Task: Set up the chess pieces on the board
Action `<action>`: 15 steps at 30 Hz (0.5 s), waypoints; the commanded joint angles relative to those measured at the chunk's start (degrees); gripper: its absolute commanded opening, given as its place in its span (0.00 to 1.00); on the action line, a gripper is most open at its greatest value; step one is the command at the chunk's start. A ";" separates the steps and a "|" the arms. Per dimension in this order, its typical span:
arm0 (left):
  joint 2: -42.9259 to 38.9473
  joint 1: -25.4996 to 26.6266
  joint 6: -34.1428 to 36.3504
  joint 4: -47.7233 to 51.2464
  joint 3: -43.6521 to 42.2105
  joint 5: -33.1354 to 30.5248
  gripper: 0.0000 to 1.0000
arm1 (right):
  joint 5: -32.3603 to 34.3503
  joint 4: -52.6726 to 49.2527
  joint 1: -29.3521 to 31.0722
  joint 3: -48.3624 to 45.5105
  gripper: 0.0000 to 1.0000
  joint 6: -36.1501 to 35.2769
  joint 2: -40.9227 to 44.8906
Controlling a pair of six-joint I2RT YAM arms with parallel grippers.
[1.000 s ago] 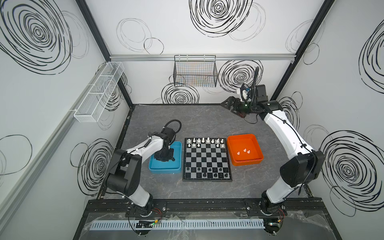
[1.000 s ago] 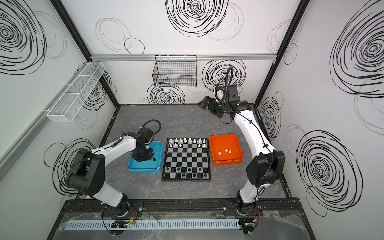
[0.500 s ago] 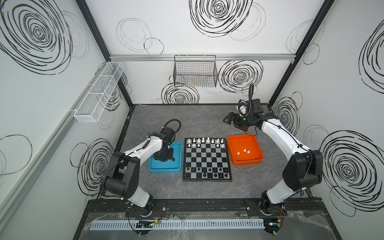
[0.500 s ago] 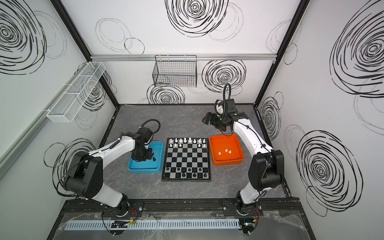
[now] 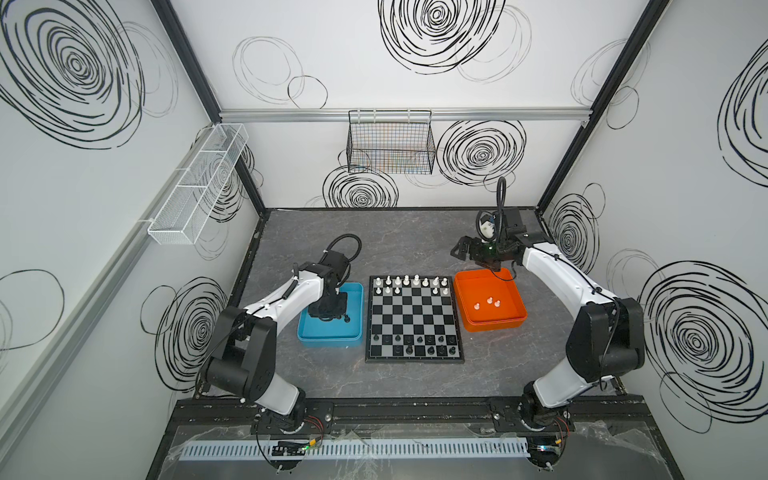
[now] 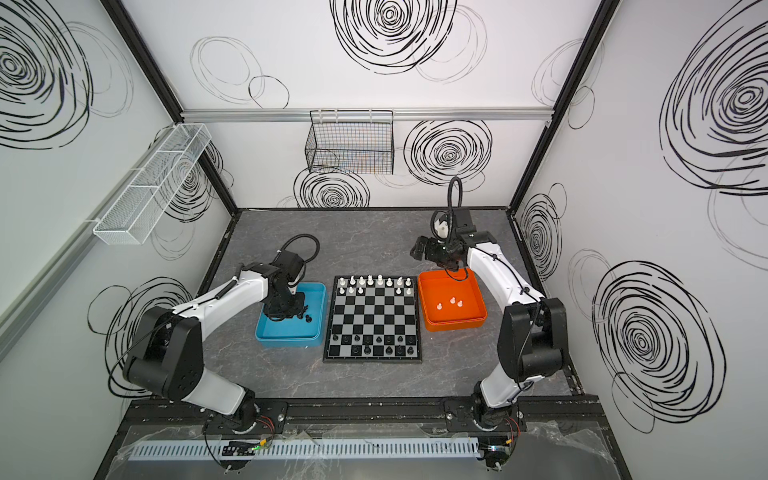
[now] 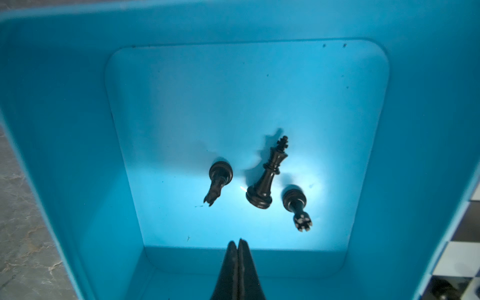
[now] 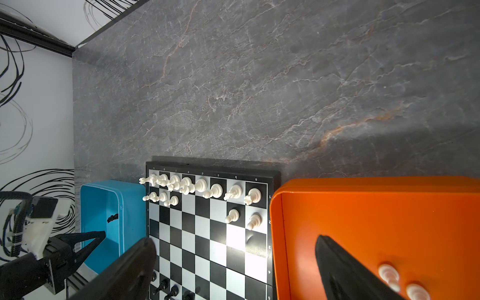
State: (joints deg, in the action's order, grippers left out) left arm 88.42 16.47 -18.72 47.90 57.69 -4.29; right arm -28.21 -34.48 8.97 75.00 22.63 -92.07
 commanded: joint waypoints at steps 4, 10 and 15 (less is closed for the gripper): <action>-0.31 -0.81 -0.58 0.53 3.86 -0.73 0.34 | 1.13 -2.49 -0.95 1.61 1.00 -2.66 -0.87; 0.86 -3.17 1.20 -0.73 3.18 -1.71 0.42 | 0.76 -1.99 -1.33 0.94 1.00 -2.51 -0.78; 2.76 -3.99 2.24 -2.61 1.69 -1.44 0.39 | 0.74 -1.47 -1.41 -0.20 1.00 -1.98 -0.28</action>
State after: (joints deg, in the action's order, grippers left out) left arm 89.73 12.97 -17.67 46.44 60.36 -5.23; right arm -28.01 -35.64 7.84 75.05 20.82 -92.53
